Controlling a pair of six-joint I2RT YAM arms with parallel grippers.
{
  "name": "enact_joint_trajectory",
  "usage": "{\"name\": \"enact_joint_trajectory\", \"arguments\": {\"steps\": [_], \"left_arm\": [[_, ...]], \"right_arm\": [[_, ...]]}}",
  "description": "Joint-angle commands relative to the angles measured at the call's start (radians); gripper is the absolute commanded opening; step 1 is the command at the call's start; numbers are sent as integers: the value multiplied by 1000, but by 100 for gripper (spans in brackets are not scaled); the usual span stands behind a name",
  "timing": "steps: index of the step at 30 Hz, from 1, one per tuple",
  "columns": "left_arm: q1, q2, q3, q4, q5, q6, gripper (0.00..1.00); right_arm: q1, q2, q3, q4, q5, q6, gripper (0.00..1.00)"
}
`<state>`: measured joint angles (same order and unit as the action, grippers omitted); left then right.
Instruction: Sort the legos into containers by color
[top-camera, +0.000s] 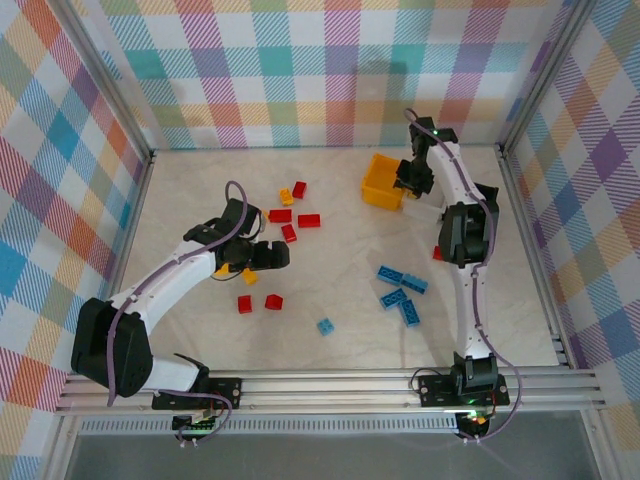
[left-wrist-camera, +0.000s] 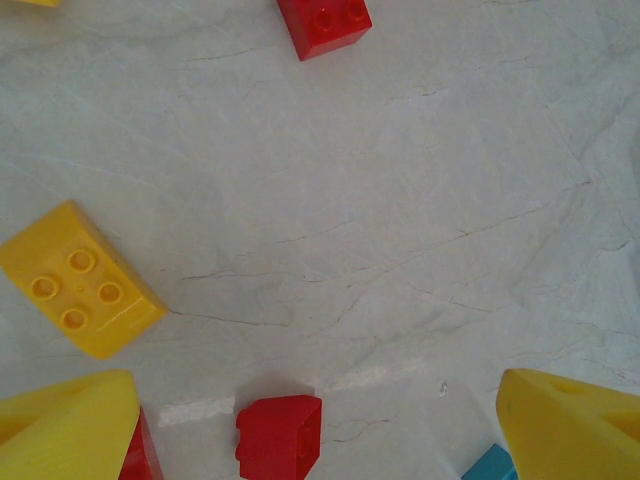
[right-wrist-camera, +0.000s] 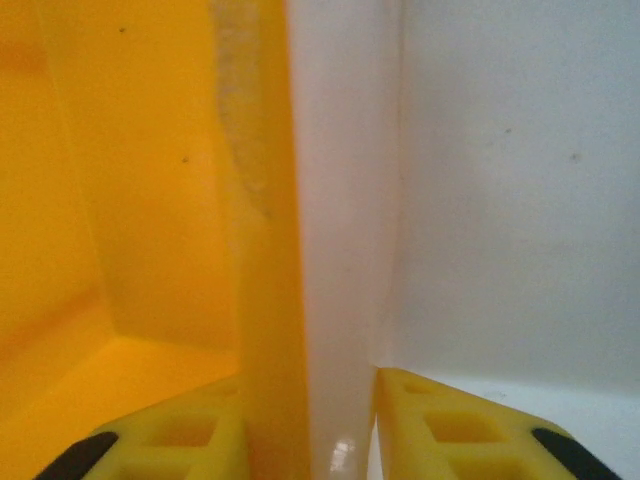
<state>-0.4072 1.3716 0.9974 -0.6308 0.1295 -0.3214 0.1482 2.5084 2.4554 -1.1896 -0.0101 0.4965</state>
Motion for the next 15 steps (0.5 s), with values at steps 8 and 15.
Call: {"name": "enact_joint_trajectory", "arguments": {"steps": [8, 15], "left_arm": [[20, -49, -33, -19, 2, 9, 93], [24, -48, -41, 0, 22, -2, 93]], "right_arm": [[126, -31, 32, -57, 136, -335, 6], [201, -134, -78, 17, 186, -640, 12]]}}
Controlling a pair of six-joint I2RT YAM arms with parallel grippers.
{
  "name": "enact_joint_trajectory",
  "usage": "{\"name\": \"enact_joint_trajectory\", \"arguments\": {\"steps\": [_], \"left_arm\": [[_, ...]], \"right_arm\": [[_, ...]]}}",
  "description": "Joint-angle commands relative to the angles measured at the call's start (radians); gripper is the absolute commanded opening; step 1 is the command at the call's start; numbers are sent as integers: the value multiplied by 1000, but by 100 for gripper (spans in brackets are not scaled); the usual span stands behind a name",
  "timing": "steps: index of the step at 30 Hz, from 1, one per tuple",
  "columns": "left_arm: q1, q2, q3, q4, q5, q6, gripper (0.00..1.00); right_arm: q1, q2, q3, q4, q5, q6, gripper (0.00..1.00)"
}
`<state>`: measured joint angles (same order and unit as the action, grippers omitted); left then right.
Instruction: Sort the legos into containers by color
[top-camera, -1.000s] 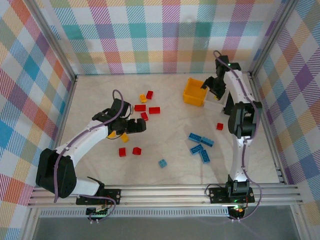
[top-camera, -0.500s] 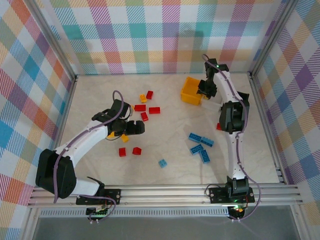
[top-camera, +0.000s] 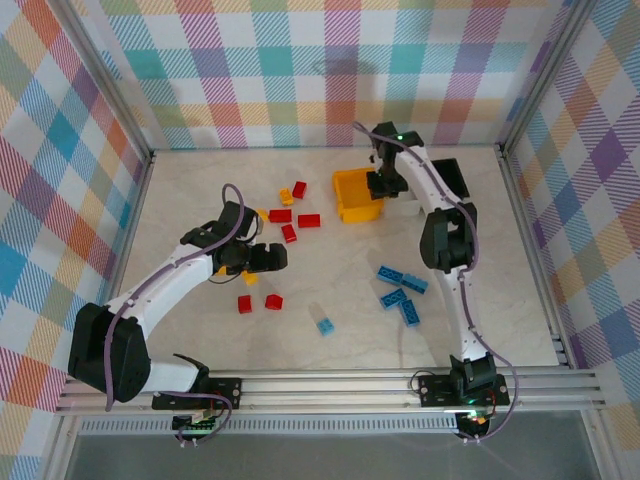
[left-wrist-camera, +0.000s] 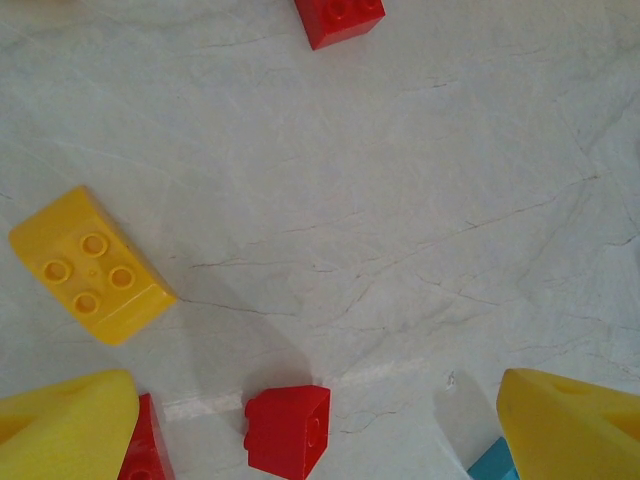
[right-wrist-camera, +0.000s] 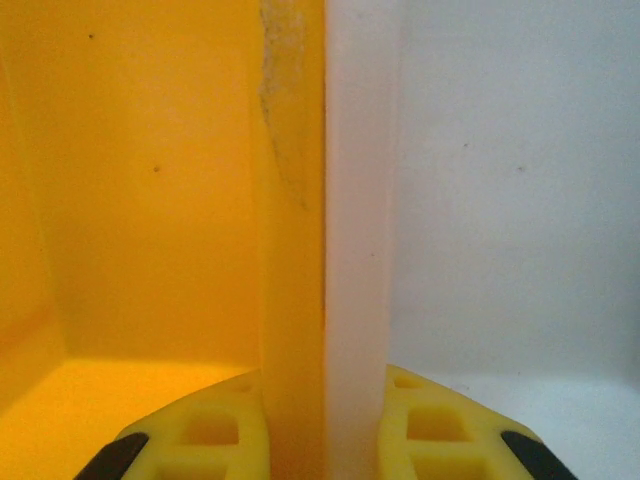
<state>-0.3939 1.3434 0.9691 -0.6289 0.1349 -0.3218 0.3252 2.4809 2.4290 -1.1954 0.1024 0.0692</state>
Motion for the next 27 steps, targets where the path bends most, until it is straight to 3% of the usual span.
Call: {"name": "enact_joint_trajectory", "arguments": {"steps": [1, 8, 13, 15, 16, 17, 19, 22, 24, 27], "left_arm": [[10, -19, -13, 1, 21, -3, 93], [17, -9, 3, -5, 31, 10, 93], [23, -7, 8, -12, 34, 15, 93], [25, -7, 9, -11, 34, 14, 93], [26, -7, 9, -11, 34, 16, 93], [26, -5, 8, -9, 34, 15, 93], [28, -2, 4, 1, 33, 15, 93], [30, 17, 0, 36, 22, 0, 93], [30, 49, 13, 63, 18, -14, 93], [30, 107, 48, 117, 20, -27, 93]], "right_arm": [[36, -130, -92, 50, 84, -265, 13], [134, -274, -410, 240, 14, -728, 13], [151, -263, -445, 256, 71, -803, 14], [147, -272, -470, 272, 111, -825, 23], [143, -277, -481, 286, 123, -825, 31], [139, -281, -482, 289, 133, -819, 45], [131, -299, -470, 293, 126, -766, 62], [129, -370, -460, 328, 33, -593, 71], [119, -433, -468, 351, -34, -351, 88], [53, -501, -515, 307, -76, 48, 93]]}}
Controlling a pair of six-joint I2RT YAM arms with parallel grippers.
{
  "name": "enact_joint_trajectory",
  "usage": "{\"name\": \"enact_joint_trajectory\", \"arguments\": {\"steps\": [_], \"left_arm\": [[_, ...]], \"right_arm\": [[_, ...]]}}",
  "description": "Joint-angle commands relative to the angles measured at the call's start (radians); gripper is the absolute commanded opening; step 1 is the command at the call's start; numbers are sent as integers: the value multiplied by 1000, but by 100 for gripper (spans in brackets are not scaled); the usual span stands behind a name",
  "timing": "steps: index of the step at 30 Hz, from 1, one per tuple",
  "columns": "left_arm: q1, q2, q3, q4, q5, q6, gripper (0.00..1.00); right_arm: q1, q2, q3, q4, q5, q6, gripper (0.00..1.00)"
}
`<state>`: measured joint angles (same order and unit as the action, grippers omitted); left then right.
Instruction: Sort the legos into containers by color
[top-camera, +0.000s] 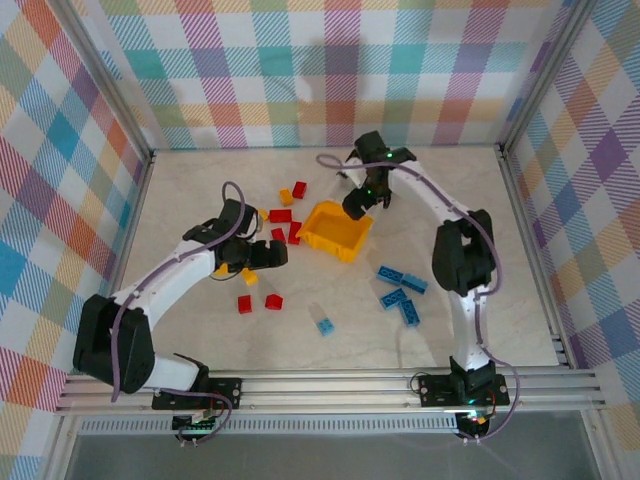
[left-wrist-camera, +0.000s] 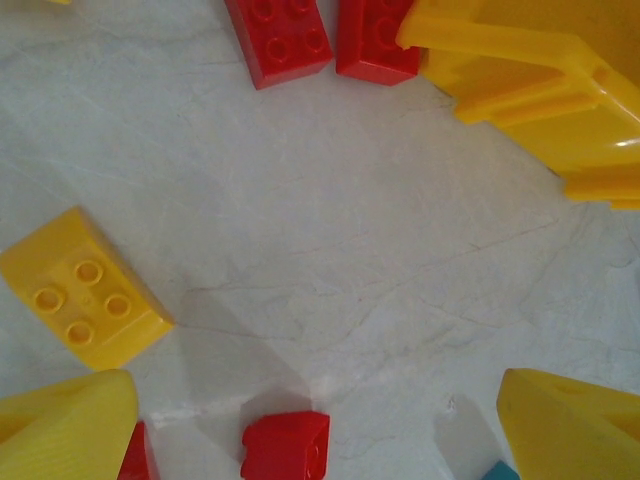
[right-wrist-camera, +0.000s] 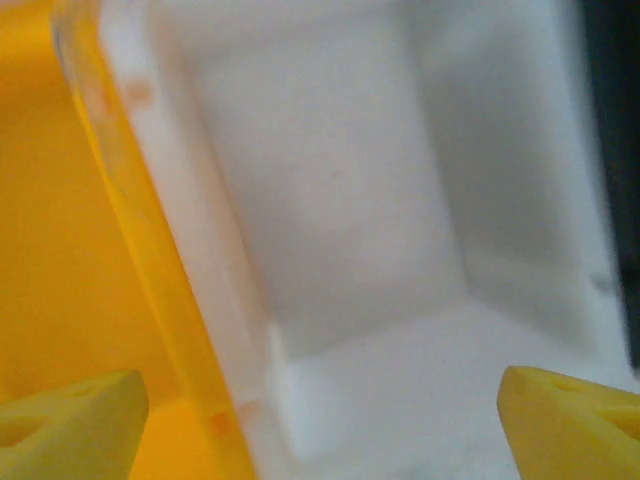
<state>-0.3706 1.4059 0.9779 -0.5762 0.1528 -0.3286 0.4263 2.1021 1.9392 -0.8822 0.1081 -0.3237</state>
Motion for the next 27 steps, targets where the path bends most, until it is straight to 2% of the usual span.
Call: {"name": "enact_joint_trajectory", "arguments": {"steps": [1, 3, 4, 6, 10, 15, 23, 27], "left_arm": [[7, 69, 53, 81, 3, -23, 93], [7, 133, 102, 109, 14, -28, 92], [7, 165, 127, 121, 23, -32, 92], [6, 237, 179, 156, 53, -42, 92], [-5, 362, 276, 193, 114, -58, 92], [-58, 482, 377, 188, 167, -46, 92], [-195, 638, 554, 138, 209, -49, 92], [-254, 680, 582, 147, 228, -85, 92]], "right_arm": [[-84, -131, -44, -40, -106, 545, 93], [-166, -136, -102, -69, -243, 728, 94], [-199, -129, -124, -72, -311, 791, 100], [-256, -111, -159, -52, -429, 881, 100], [-281, -78, -180, 34, -438, 934, 100], [-287, 54, -84, 57, -494, 965, 100], [-285, 183, 51, 118, -517, 964, 100], [-277, 250, 166, 118, -568, 932, 100]]}}
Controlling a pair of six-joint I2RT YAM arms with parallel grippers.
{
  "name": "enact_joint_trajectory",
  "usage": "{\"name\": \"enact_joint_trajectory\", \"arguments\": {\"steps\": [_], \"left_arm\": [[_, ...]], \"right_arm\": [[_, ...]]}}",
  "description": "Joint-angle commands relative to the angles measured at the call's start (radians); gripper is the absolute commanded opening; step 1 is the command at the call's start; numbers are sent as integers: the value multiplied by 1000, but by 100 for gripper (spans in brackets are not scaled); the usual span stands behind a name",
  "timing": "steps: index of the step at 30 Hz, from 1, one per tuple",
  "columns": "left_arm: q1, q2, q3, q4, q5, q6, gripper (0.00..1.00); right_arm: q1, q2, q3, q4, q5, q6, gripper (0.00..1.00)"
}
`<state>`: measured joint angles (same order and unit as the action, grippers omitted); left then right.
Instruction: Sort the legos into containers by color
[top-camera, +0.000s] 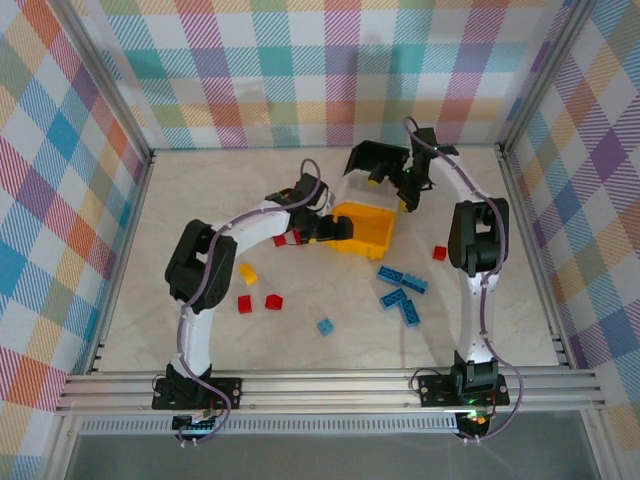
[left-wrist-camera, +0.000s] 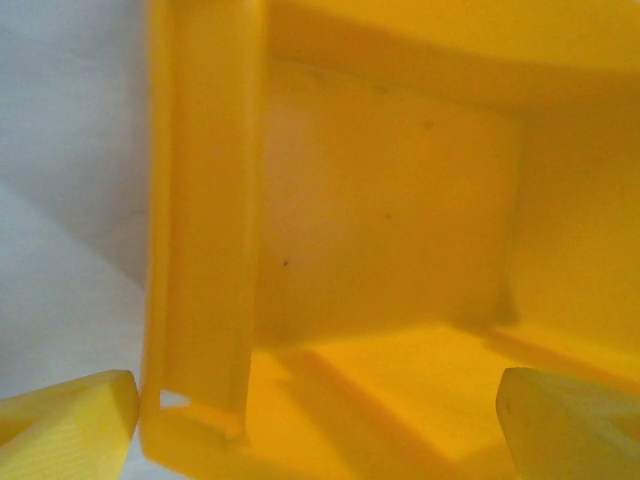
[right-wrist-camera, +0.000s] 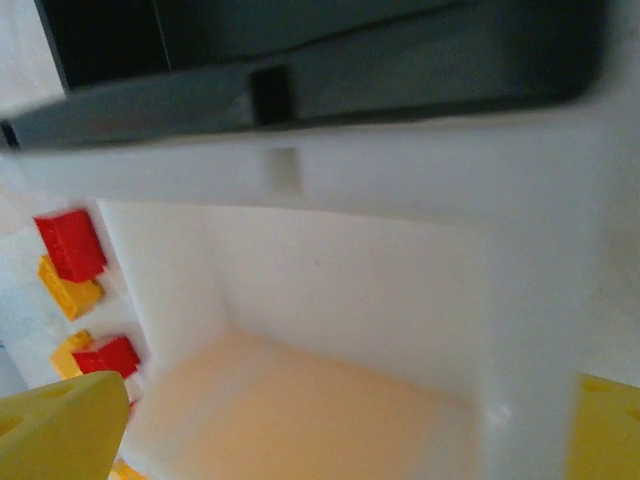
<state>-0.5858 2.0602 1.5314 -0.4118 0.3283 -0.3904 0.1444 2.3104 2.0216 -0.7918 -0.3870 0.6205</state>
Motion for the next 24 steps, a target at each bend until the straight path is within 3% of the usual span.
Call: {"name": "enact_joint_trajectory", "arguments": {"steps": [1, 7, 13, 18, 24], "left_arm": [[-54, 34, 28, -7, 57, -34, 91], [-137, 101, 94, -17, 68, -54, 91], [-172, 210, 249, -41, 88, -64, 91], [-185, 303, 382, -59, 96, -76, 91], [-186, 394, 510, -37, 102, -128, 91]], "right_arm": [[12, 60, 117, 22, -84, -23, 100], [52, 204, 372, -60, -153, -66, 100], [72, 208, 407, -51, -121, -77, 100], [61, 18, 303, 14, 115, -148, 100], [15, -267, 118, 50, 218, -183, 100]]}}
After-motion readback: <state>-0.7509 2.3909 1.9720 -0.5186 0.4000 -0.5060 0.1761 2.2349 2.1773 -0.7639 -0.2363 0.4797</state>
